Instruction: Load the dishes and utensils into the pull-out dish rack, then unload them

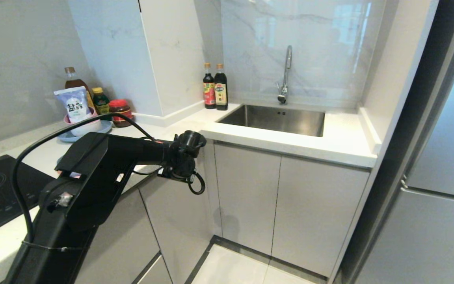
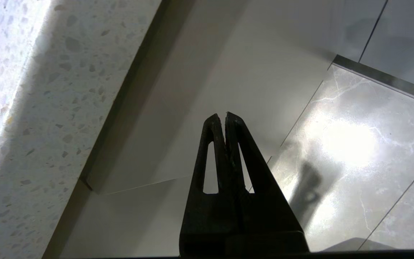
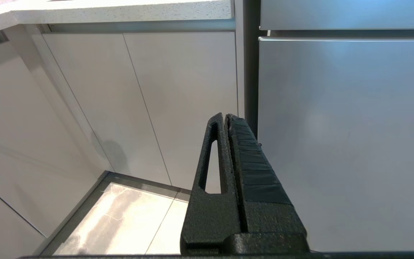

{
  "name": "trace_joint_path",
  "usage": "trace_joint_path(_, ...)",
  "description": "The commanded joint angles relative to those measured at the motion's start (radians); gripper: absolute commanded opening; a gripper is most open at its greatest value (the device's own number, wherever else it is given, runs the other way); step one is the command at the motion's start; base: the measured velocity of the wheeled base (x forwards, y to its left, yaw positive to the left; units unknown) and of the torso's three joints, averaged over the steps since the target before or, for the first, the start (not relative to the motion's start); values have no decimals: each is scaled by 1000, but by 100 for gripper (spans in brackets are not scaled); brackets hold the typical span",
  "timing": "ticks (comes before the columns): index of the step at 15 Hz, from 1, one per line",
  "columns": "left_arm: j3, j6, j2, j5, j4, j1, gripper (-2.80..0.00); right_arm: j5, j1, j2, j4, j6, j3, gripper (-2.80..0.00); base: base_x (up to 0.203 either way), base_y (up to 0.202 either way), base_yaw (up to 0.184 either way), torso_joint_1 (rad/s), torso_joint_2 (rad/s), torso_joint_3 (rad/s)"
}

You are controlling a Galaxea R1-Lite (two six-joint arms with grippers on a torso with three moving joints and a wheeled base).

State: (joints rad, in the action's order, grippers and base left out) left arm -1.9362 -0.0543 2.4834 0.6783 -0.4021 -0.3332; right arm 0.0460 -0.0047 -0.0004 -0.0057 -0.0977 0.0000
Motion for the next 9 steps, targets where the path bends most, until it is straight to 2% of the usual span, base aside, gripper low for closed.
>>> trace_joint_path(1,0,-1,3,17,-3,0,-280,0,0,-4,0,-1,0,-280,0,0,0,0,0,0)
trace_joint_path(6,2,-3,-13,19,-4,-3,-280,0,0,-4,0,-1,0,-280,0,0,0,0,0,0)
trace_joint_path(9,7,-18,-84,18,-6,-10,-280,0,0,-4,0,-1,0,-280,0,0,0,0,0,0)
